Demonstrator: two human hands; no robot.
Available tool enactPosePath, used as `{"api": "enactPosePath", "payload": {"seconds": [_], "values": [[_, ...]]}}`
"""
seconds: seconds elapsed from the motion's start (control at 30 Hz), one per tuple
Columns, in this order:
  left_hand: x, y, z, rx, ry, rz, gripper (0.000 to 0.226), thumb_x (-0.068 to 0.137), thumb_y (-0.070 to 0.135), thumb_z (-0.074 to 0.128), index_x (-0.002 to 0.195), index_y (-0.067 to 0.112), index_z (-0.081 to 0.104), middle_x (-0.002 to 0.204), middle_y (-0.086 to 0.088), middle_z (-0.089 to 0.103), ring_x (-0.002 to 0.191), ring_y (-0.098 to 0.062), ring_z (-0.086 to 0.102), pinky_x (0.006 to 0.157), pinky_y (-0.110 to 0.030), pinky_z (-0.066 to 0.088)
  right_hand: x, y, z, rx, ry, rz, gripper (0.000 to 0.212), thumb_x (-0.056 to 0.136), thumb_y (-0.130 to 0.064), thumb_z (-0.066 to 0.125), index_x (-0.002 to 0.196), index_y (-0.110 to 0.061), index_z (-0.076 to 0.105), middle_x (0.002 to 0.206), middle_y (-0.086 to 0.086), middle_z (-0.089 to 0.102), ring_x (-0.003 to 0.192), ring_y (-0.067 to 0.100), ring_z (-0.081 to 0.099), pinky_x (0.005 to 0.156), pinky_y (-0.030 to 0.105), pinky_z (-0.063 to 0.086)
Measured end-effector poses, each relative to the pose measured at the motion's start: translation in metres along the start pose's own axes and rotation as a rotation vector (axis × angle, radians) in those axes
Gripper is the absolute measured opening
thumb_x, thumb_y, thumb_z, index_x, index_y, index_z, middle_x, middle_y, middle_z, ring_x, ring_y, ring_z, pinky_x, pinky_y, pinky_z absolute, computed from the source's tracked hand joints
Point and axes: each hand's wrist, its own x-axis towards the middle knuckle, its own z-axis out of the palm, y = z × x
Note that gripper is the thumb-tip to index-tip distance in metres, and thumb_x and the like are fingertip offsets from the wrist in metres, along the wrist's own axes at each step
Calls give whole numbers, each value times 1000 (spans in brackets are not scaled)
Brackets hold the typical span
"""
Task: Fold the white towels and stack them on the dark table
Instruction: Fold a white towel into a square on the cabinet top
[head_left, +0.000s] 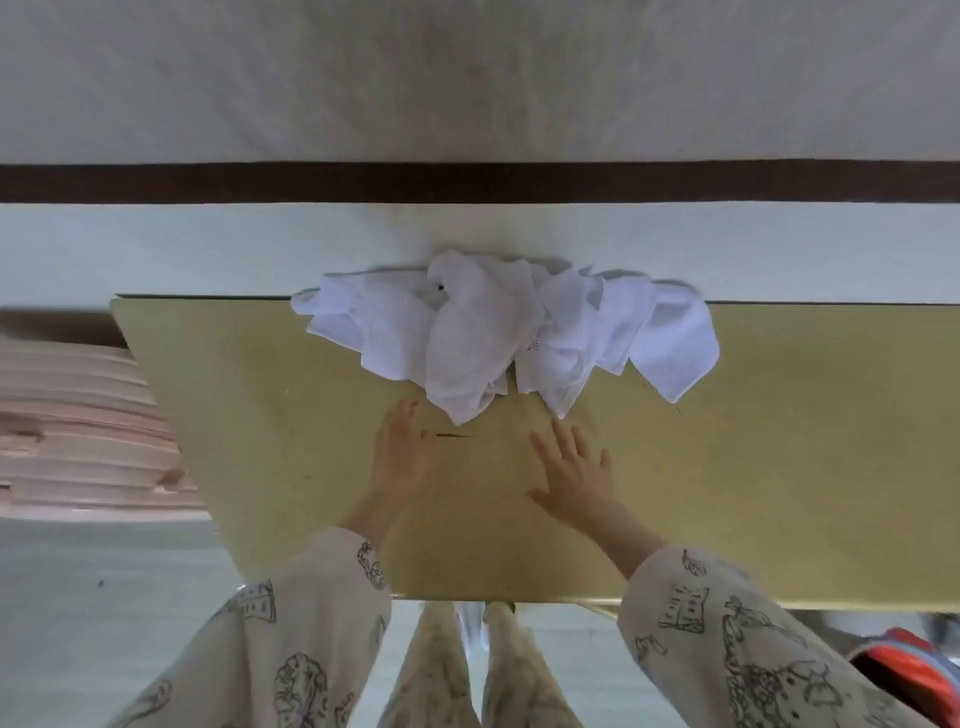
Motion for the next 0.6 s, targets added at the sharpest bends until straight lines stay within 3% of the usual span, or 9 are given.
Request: {"api": "enactPosePath", "payload": {"seconds": [0.2, 0.27, 0.33, 0.37, 0.47, 0.53, 0.6], "values": [[40, 24, 14, -182, -7, -61, 46, 85, 21, 60, 125, 12, 41, 109, 1, 52, 96, -18, 52, 76, -30, 42, 10, 9, 10, -78, 38, 8, 77, 90, -47, 48, 148, -32, 0, 157, 1, -15, 145, 23, -8, 115, 51, 11], [47, 27, 16, -155, 25, -112, 29, 85, 16, 57, 112, 10, 46, 92, 0, 55, 84, -20, 53, 66, -24, 41, 11, 9, 11, -68, 36, 14, 79, 89, -47, 51, 148, -33, 0, 157, 2, -16, 145, 23, -9, 115, 51, 11], [49, 33, 14, -105, 61, -114, 7, 88, 12, 51, 91, 7, 47, 70, 2, 47, 66, -16, 45, 52, -18, 32, 13, 11, 8, -43, 1, 13, 82, 88, -47, 54, 148, -35, 0, 157, 1, -16, 145, 24, -9, 115, 50, 12], [48, 35, 12, -97, 87, -94, 8, 89, 11, 49, 83, 7, 46, 65, 2, 43, 60, -14, 41, 49, -17, 28, 13, 11, 4, -22, -32, 19, 82, 87, -47, 55, 148, -35, 2, 157, 0, -16, 145, 23, -9, 116, 49, 14], [37, 37, 0, -92, 162, 9, 17, 91, 13, 47, 75, 7, 44, 61, 2, 40, 57, -14, 36, 48, -20, 27, 12, 0, -20, 231, -49, 123, 72, 88, -45, 56, 147, -25, 19, 158, -1, 6, 144, 21, 14, 107, 40, 31], [25, 42, -16, -99, 117, 69, 19, 91, 15, 46, 74, 7, 42, 62, 2, 38, 55, -12, 34, 48, -21, 25, 10, -17, -42, 492, 185, 213, 59, 91, -39, 54, 141, -16, 33, 148, 3, 34, 131, 21, 38, 95, 33, 38], [11, 52, -37, -90, 23, 171, 23, 92, 15, 44, 70, 12, 39, 61, 3, 36, 52, -10, 31, 46, -17, 26, 6, -37, -67, 583, 514, 139, 56, 89, -33, 58, 138, -16, 37, 141, 3, 41, 122, 22, 44, 91, 30, 38]]}}
